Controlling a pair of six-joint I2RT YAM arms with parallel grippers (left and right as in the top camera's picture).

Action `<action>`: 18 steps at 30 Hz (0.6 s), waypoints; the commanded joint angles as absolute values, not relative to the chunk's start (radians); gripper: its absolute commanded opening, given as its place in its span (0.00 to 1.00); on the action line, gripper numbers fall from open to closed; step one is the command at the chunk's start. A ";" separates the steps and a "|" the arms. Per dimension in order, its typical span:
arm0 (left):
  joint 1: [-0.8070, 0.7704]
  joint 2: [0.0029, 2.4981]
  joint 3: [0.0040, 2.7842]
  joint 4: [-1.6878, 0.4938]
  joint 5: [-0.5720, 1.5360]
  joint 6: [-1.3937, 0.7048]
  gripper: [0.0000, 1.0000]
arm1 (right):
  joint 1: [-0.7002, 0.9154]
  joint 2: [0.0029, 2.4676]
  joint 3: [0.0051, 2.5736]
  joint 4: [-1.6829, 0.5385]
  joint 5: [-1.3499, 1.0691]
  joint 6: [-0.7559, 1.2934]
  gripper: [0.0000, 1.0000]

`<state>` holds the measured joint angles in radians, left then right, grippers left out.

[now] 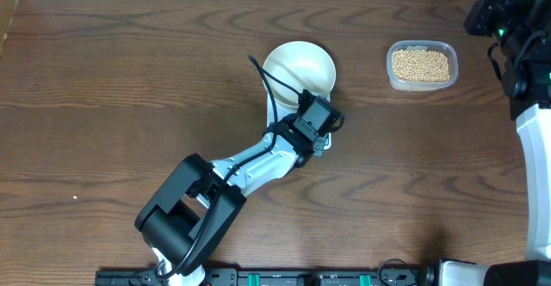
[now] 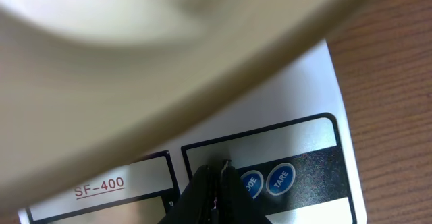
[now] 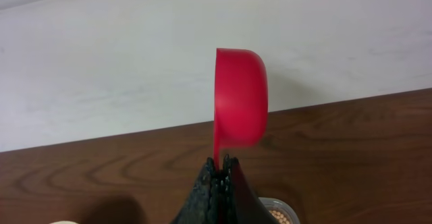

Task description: Scoop item into bowl and weigh 50g on scale

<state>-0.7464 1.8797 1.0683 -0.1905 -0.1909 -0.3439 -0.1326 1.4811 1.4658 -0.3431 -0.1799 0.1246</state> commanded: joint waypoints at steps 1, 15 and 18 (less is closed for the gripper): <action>-0.741 1.951 1.049 -0.227 -0.198 -0.354 0.07 | -0.137 1.485 1.487 -0.341 -0.191 0.115 0.01; -0.752 1.954 1.049 -0.269 -0.192 -0.372 0.07 | -0.137 1.485 1.487 -0.341 -0.190 0.115 0.01; -0.757 1.965 1.049 -0.279 -0.192 -0.372 0.07 | -0.137 1.485 1.487 -0.341 -0.191 0.115 0.01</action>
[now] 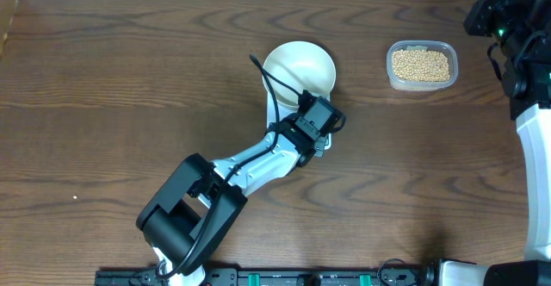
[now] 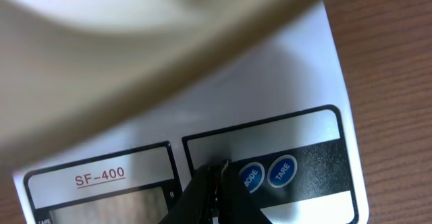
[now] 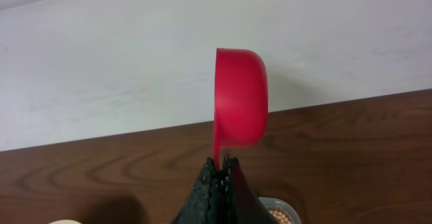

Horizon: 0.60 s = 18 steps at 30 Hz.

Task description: Scoop item into bowl and weigh 50g on scale

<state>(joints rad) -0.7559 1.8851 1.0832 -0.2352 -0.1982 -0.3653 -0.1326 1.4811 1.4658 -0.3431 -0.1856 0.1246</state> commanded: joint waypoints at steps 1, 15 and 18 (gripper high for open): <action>-0.757 1.971 1.049 -0.282 -0.192 -0.372 0.07 | -0.137 1.485 1.487 -0.341 -0.190 0.115 0.01; -0.757 2.001 1.067 -0.268 -0.192 -0.371 0.07 | -0.137 1.485 1.487 -0.340 -0.190 0.114 0.01; -0.757 1.945 1.086 -0.268 -0.192 -0.352 0.07 | -0.137 1.485 1.487 -0.340 -0.190 0.114 0.01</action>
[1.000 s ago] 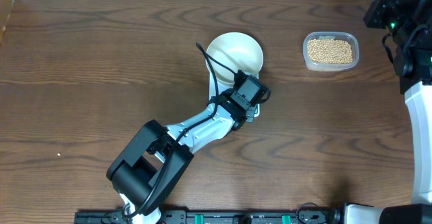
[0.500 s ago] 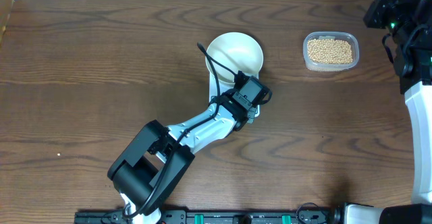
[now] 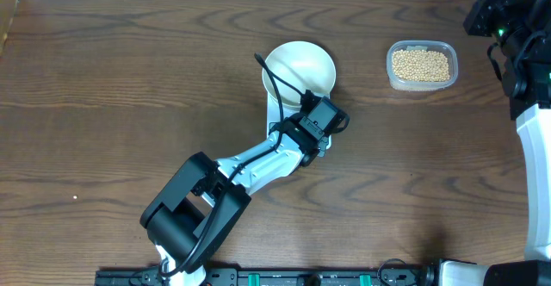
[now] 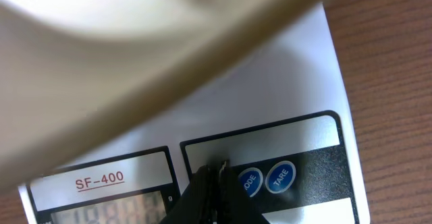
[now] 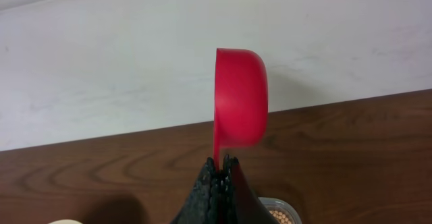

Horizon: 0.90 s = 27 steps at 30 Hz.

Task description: Scoop item into bowl and weigh 50g on scale

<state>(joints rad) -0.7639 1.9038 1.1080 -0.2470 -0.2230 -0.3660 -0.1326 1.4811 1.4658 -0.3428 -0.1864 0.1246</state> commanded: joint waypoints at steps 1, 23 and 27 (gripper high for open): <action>-0.757 1.918 1.091 -0.268 -0.192 -0.349 0.07 | -0.137 1.485 1.487 -0.340 -0.190 0.114 0.01; -0.707 1.358 1.093 -0.384 -0.196 -0.124 0.08 | -0.137 1.485 1.487 -0.326 -0.190 0.115 0.01; -0.649 1.364 1.083 -0.519 -0.196 -0.123 0.07 | -0.137 1.485 1.487 -0.326 -0.190 0.115 0.01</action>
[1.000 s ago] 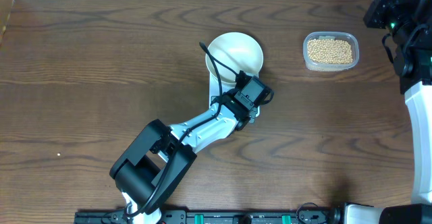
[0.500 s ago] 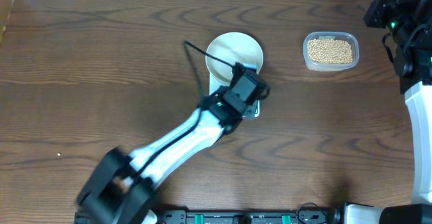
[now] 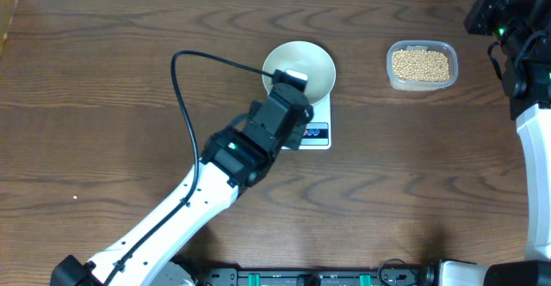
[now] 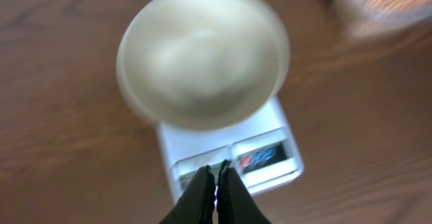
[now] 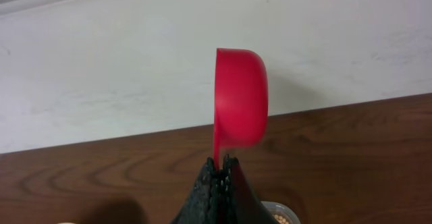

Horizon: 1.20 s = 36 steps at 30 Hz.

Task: Scoop item into bowl and weigh 50g on scale
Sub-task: 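Withdraw the left gripper from the scale and hover beside it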

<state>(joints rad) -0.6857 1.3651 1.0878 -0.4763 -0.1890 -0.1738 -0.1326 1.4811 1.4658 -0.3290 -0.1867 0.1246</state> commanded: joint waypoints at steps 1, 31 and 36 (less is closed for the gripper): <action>-0.634 1.367 1.078 -0.543 -0.196 -0.123 0.07 | -0.137 1.485 1.487 -0.326 -0.190 0.115 0.01; -0.585 1.373 1.049 -0.595 0.015 0.004 0.99 | -0.137 1.485 1.486 -0.350 -0.190 0.115 0.01; -0.562 1.373 1.049 -0.606 0.008 0.007 0.98 | -0.137 1.485 1.486 -0.352 -0.190 0.115 0.01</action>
<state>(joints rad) -0.5838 1.3678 1.0576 -0.5976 0.0029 0.0006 -0.1326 1.4811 1.4658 -0.3481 -0.1867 0.1246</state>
